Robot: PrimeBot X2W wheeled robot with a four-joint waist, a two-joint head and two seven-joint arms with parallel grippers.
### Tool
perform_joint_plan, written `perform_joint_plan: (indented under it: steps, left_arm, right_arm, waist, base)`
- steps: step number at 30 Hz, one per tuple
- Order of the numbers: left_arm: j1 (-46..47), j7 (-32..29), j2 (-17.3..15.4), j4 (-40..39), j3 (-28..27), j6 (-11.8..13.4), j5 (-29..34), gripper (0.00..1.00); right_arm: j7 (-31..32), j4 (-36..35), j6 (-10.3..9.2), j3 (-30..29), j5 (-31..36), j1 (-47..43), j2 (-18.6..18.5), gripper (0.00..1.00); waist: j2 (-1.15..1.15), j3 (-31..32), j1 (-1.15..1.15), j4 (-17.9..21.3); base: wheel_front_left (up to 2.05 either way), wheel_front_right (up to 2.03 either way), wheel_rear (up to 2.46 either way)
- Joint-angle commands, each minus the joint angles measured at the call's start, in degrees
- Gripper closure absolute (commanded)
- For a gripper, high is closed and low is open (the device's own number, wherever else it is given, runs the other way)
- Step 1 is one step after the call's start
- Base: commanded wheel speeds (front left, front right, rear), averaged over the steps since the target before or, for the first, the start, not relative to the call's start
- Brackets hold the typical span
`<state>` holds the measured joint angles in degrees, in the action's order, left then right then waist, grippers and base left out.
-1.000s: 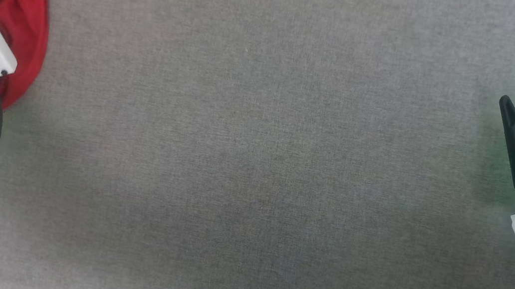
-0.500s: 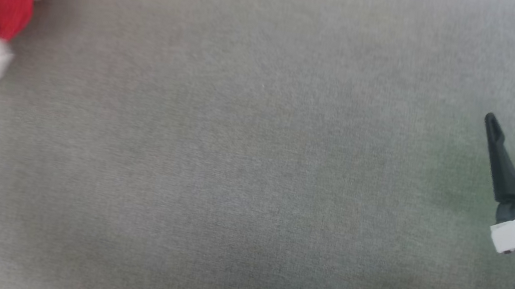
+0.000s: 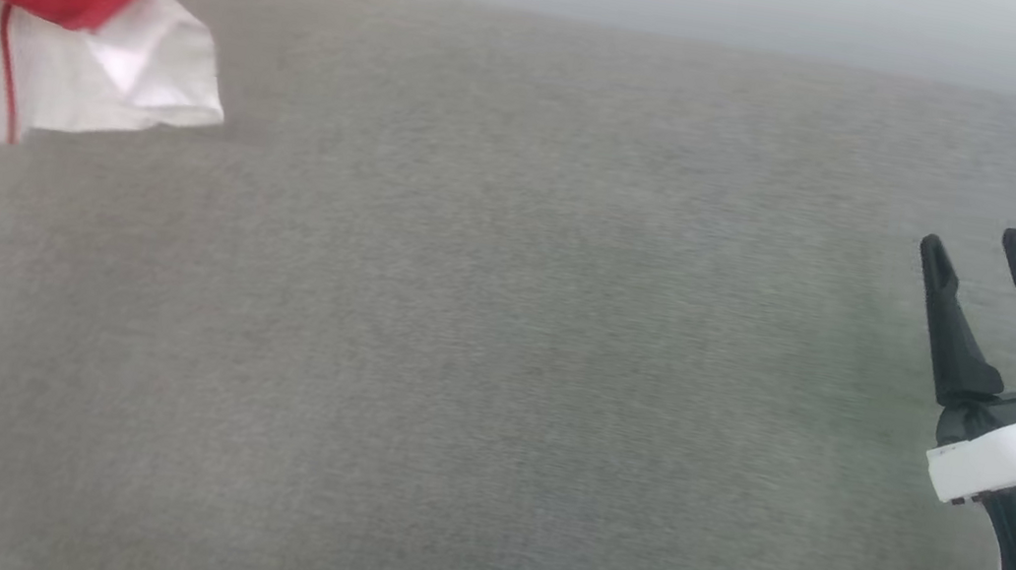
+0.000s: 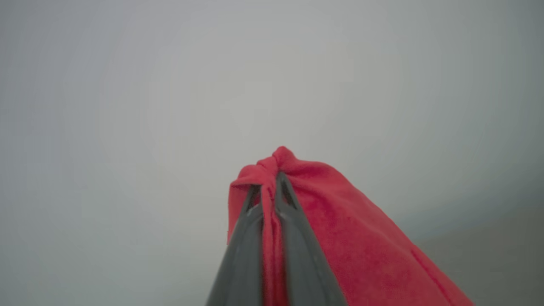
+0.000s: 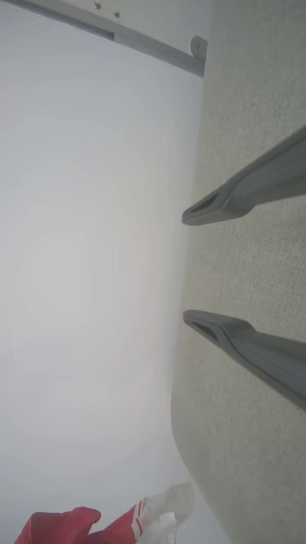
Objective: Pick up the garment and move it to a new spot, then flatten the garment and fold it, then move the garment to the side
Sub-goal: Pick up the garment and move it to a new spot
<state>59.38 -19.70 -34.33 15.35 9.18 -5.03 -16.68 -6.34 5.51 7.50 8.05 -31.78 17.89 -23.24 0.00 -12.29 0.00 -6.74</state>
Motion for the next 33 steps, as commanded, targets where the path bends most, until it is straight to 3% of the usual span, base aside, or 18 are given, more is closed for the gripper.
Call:
perform_joint_plan:
  steps: [1,9,16,26,33]
  left_arm:
    - [-1.12,-1.46,-0.45,-2.74,-0.22,0.31,-0.84,1.00]
    - [-4.74,-10.12,-0.41,-16.47,1.71,0.83,-2.44,1.00]
    - [-6.27,-14.78,2.49,-22.44,5.99,1.37,-2.77,1.00]
    - [-13.51,-19.59,7.32,-22.46,14.04,2.14,-3.51,1.00]
    - [-26.85,-20.73,10.60,-17.21,20.33,3.62,-5.84,1.00]
  right_arm:
    - [-0.53,0.20,-0.02,-0.24,-0.39,0.07,0.31,0.00]
    - [-2.41,2.18,0.00,-2.54,-0.91,0.57,1.11,0.00]
    - [-4.23,4.18,-0.01,-4.33,-1.18,0.60,2.01,0.00]
    - [-6.65,7.80,-0.01,-3.83,-2.63,-0.09,3.65,0.00]
    - [-8.01,11.11,-0.01,-0.78,-3.66,0.18,5.08,0.00]
  waist:
    - [0.00,0.94,0.00,1.86]
    - [0.00,0.77,0.00,9.45]
    - [0.00,-0.97,0.00,16.78]
    - [0.00,-3.41,0.00,22.67]
    - [0.00,-3.90,0.00,24.22]
  base:
    - [0.00,0.00,0.00]
    - [0.00,0.00,0.00]
    - [0.00,0.00,0.00]
    - [0.00,0.00,0.00]
    - [0.00,0.00,0.00]
